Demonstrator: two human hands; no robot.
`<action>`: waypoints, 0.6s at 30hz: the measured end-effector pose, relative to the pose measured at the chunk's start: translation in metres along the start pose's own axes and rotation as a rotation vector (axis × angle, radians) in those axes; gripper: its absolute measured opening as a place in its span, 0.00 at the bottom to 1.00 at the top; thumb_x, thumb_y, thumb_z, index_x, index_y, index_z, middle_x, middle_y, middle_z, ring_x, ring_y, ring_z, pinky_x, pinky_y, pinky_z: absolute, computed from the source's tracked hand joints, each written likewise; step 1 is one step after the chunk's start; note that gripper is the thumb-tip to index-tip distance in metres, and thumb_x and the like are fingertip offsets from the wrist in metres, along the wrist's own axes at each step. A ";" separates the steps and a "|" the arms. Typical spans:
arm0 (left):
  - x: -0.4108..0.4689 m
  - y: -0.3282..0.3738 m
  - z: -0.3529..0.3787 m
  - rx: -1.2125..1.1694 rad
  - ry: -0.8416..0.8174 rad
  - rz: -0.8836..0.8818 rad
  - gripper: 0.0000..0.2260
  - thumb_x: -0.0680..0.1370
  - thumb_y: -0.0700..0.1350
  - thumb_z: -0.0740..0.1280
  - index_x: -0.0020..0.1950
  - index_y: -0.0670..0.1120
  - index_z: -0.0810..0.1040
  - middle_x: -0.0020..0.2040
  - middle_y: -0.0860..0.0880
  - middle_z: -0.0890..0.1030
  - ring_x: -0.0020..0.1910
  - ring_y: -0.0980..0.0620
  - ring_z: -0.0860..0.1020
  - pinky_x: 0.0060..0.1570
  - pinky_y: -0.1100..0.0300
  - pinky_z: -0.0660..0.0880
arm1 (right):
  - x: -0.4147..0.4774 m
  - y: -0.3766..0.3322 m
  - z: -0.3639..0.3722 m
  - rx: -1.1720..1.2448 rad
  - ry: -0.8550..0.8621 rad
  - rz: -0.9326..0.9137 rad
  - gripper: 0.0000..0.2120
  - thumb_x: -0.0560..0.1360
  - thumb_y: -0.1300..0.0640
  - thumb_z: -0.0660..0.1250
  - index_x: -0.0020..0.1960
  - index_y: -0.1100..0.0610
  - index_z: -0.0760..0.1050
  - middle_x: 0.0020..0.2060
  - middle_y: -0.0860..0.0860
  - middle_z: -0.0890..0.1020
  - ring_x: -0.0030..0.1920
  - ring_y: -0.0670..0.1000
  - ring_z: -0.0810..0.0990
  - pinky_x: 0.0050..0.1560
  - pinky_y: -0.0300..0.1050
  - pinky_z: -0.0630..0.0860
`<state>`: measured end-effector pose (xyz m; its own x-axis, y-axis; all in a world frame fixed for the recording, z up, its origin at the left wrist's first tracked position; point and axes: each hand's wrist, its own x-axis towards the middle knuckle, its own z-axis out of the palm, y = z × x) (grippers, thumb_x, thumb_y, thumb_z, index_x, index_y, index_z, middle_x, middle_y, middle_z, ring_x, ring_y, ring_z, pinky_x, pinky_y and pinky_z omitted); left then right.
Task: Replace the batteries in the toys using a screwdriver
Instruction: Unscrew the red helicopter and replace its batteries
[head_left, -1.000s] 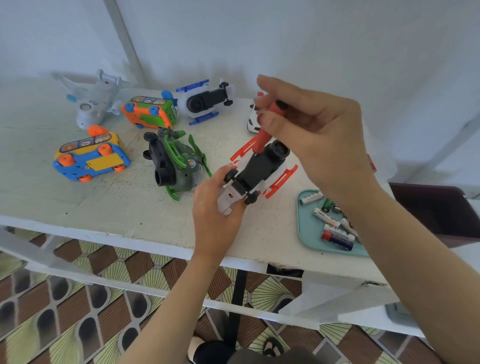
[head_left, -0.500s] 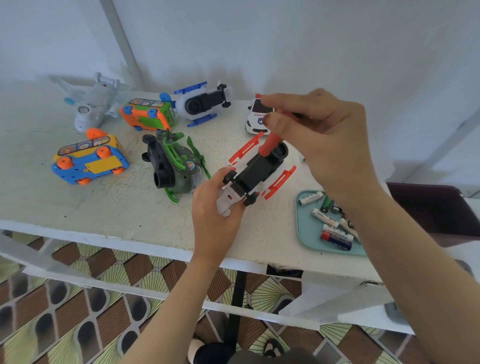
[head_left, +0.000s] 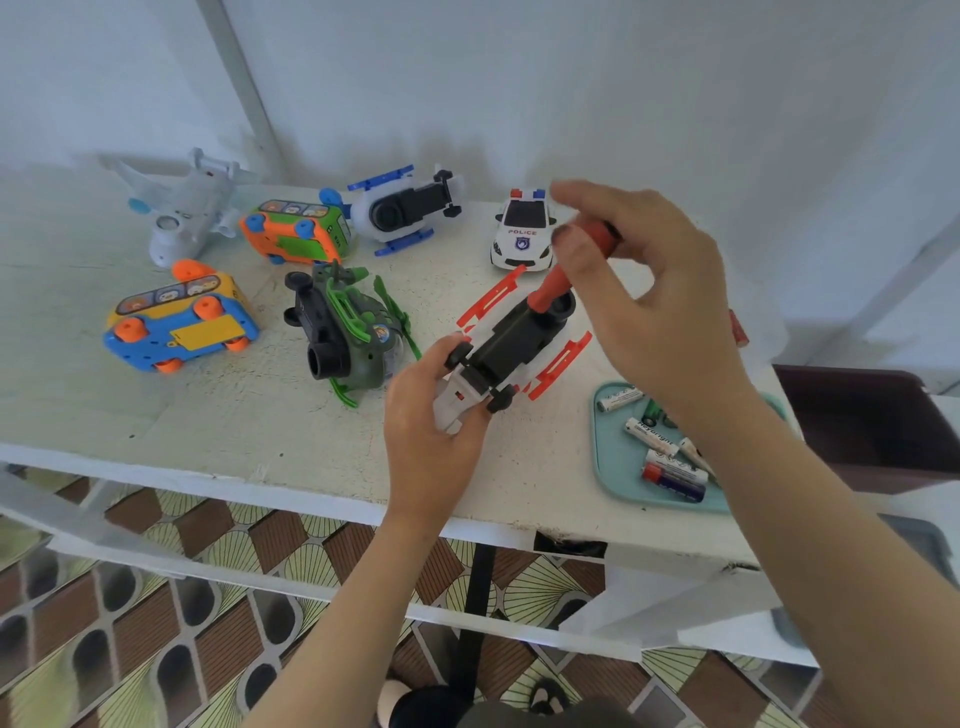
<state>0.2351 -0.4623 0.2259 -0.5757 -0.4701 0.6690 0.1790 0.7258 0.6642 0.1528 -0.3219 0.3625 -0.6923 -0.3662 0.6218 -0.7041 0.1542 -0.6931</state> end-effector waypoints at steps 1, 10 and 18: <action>0.000 0.000 0.000 0.003 0.002 0.001 0.28 0.71 0.41 0.76 0.67 0.50 0.69 0.54 0.54 0.76 0.51 0.55 0.74 0.53 0.70 0.68 | 0.001 0.000 -0.003 -0.006 -0.045 -0.010 0.17 0.78 0.53 0.60 0.64 0.57 0.76 0.51 0.51 0.82 0.56 0.47 0.79 0.60 0.39 0.73; 0.000 0.001 0.001 -0.003 0.000 -0.006 0.25 0.72 0.48 0.72 0.67 0.50 0.69 0.54 0.54 0.76 0.51 0.56 0.73 0.54 0.71 0.68 | -0.006 -0.004 -0.009 0.156 0.006 0.030 0.11 0.76 0.60 0.69 0.58 0.59 0.80 0.38 0.50 0.84 0.39 0.40 0.82 0.45 0.28 0.71; 0.000 0.000 0.001 0.002 0.004 -0.014 0.27 0.70 0.42 0.75 0.67 0.49 0.70 0.55 0.53 0.76 0.51 0.55 0.74 0.55 0.72 0.67 | -0.011 -0.001 -0.011 0.282 -0.093 0.042 0.19 0.80 0.66 0.56 0.70 0.64 0.67 0.53 0.55 0.82 0.52 0.47 0.83 0.60 0.36 0.73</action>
<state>0.2343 -0.4616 0.2258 -0.5750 -0.4823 0.6608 0.1690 0.7203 0.6728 0.1597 -0.3081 0.3601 -0.6931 -0.4495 0.5634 -0.5945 -0.0854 -0.7995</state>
